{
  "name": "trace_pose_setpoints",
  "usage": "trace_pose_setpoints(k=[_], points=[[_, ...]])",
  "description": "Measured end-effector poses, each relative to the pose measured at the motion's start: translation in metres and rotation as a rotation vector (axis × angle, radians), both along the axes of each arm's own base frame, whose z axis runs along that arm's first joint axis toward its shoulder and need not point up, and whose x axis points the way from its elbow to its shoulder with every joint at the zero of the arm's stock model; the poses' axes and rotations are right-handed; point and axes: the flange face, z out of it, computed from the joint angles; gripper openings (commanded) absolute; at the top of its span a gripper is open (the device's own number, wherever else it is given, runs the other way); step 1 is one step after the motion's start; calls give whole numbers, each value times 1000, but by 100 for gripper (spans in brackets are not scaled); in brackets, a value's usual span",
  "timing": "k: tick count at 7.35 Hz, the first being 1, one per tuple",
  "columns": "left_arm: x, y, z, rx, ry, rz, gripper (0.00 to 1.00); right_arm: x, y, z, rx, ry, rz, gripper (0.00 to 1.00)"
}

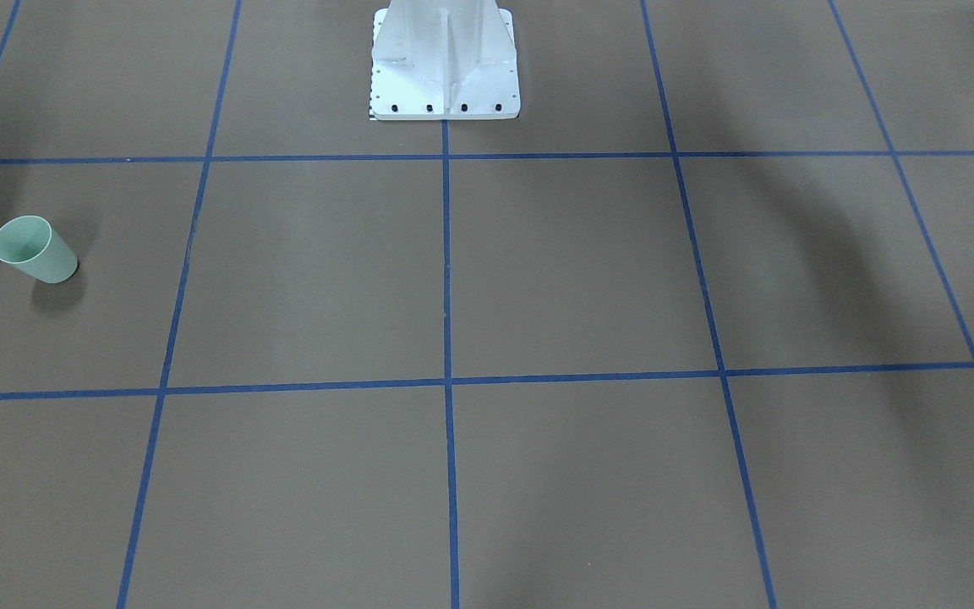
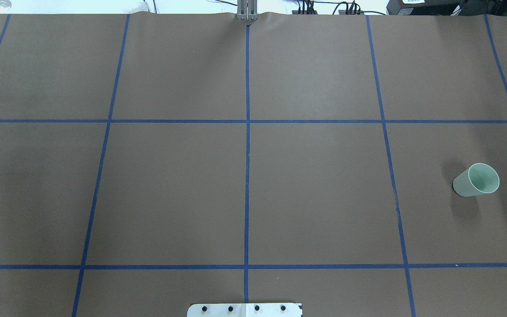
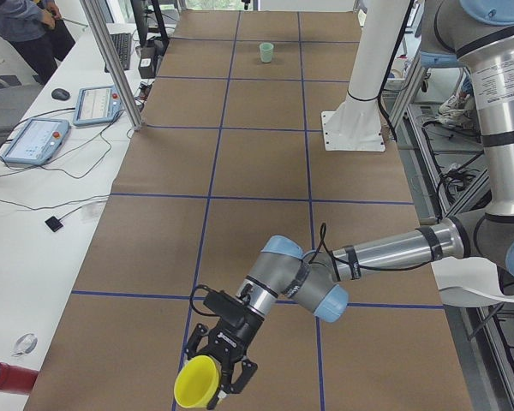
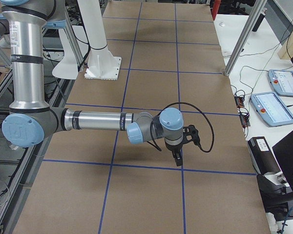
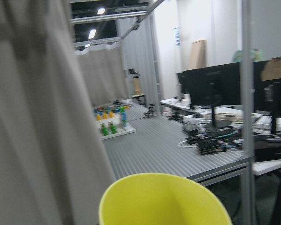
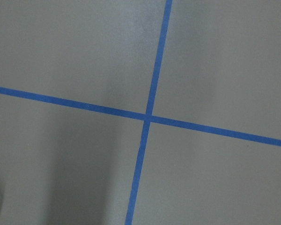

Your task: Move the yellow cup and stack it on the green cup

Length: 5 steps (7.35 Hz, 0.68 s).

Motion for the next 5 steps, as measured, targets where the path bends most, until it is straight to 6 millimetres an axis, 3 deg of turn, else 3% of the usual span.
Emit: trace_pose_setpoints(k=[1, 3, 4, 5], points=[[7, -30, -32, 110, 33, 34, 36, -1, 0, -2, 12, -16, -4, 100], [36, -103, -126, 360, 128, 144, 36, -3, -2, -11, 30, -40, -12, 100], [69, -142, -188, 499, 183, 258, 36, -4, -5, -19, 44, -54, -16, 100], [116, -171, -255, 622, 205, 392, 36, -5, -12, -30, 64, -63, -19, 100]])
